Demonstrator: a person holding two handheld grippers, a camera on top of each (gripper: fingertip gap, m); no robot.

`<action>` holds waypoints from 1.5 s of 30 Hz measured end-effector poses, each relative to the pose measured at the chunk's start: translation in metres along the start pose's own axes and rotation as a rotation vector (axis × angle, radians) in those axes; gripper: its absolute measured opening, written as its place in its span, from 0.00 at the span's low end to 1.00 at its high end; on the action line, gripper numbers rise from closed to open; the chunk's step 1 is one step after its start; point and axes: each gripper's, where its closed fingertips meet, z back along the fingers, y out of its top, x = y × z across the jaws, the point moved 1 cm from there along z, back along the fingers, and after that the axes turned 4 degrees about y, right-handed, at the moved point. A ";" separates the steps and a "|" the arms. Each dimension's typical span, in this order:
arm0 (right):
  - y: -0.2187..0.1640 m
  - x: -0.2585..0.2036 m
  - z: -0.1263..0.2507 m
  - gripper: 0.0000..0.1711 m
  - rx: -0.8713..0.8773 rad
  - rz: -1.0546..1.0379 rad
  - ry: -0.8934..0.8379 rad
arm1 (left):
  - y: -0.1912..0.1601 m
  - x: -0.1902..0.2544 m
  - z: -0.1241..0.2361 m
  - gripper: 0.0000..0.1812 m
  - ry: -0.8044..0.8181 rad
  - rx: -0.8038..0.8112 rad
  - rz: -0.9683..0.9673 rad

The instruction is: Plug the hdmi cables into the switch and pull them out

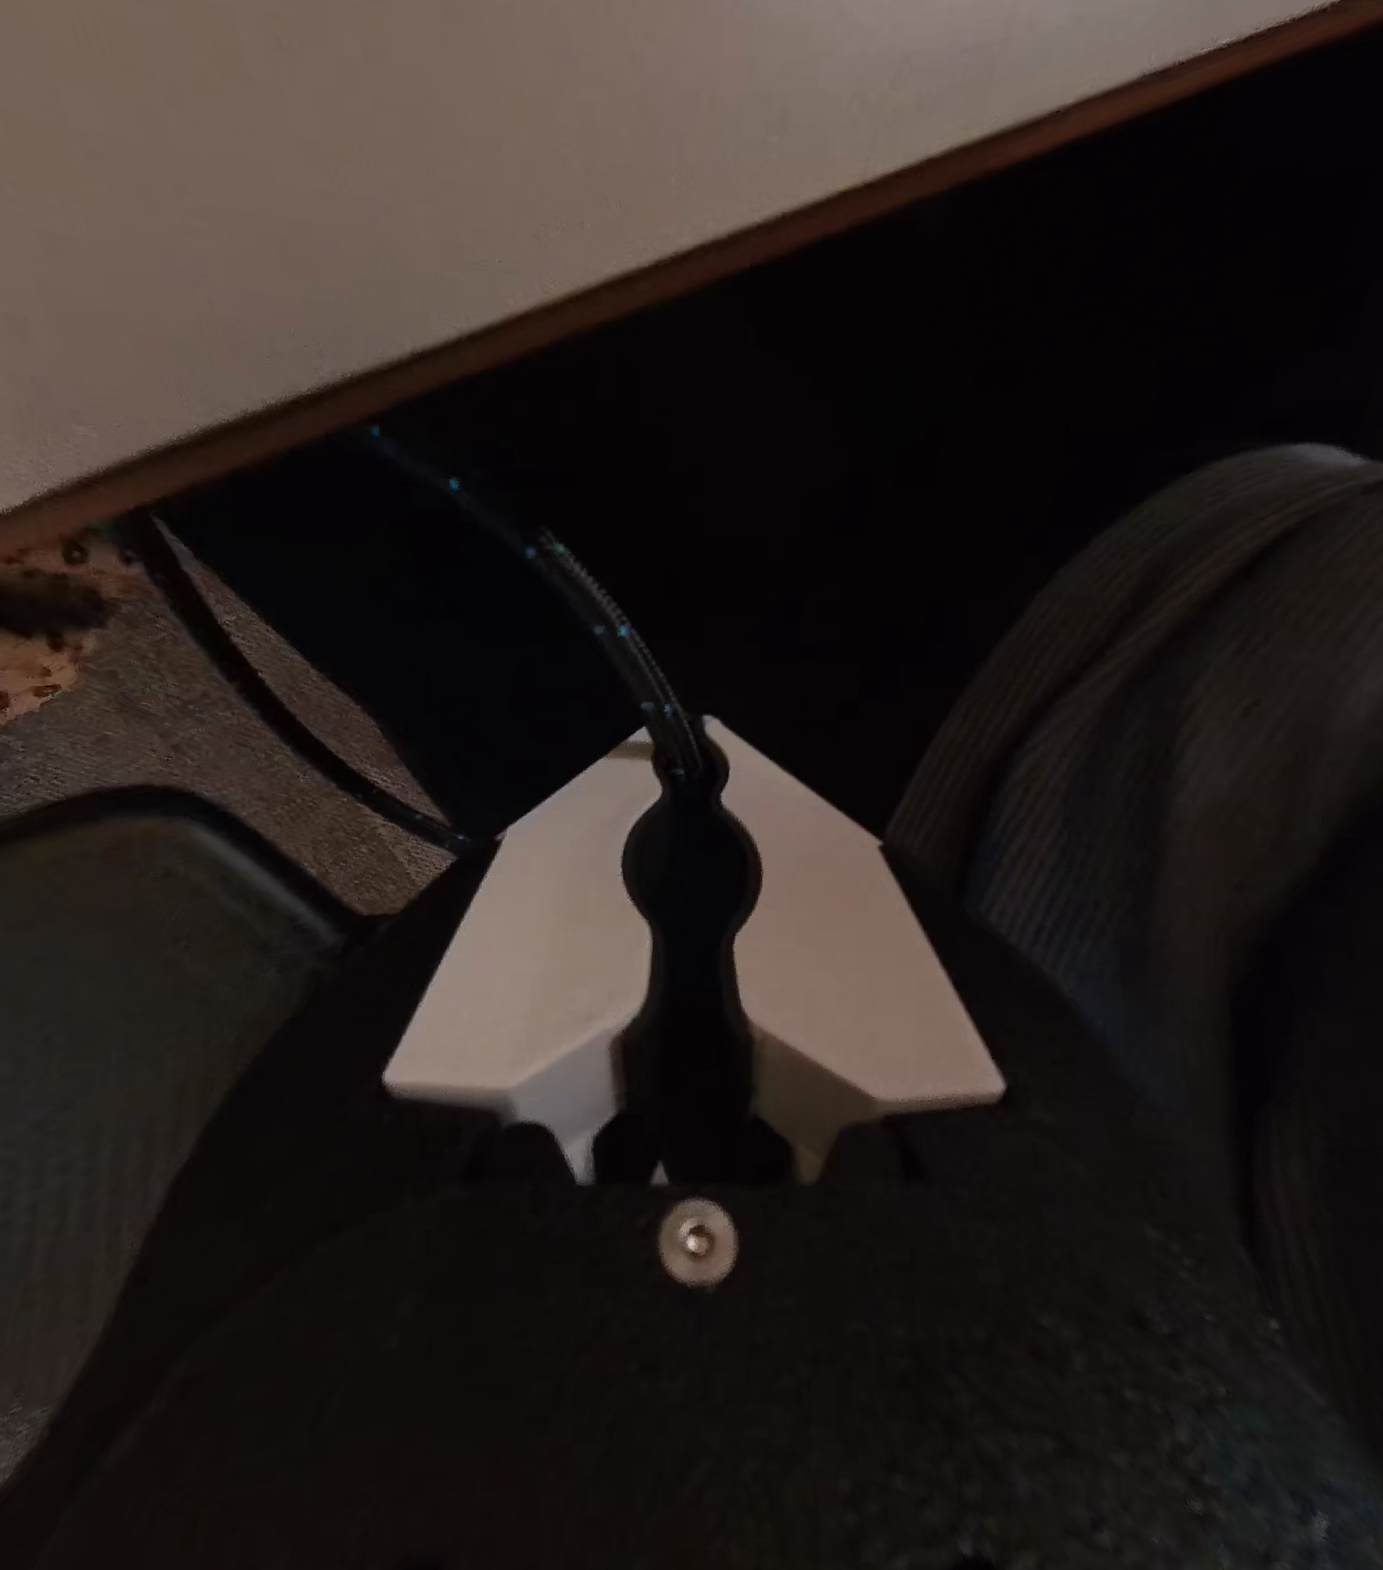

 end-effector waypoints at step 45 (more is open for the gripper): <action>-0.011 0.006 -0.005 0.31 -0.042 0.002 -0.026 | 0.228 0.076 0.255 0.40 -0.063 1.098 -0.369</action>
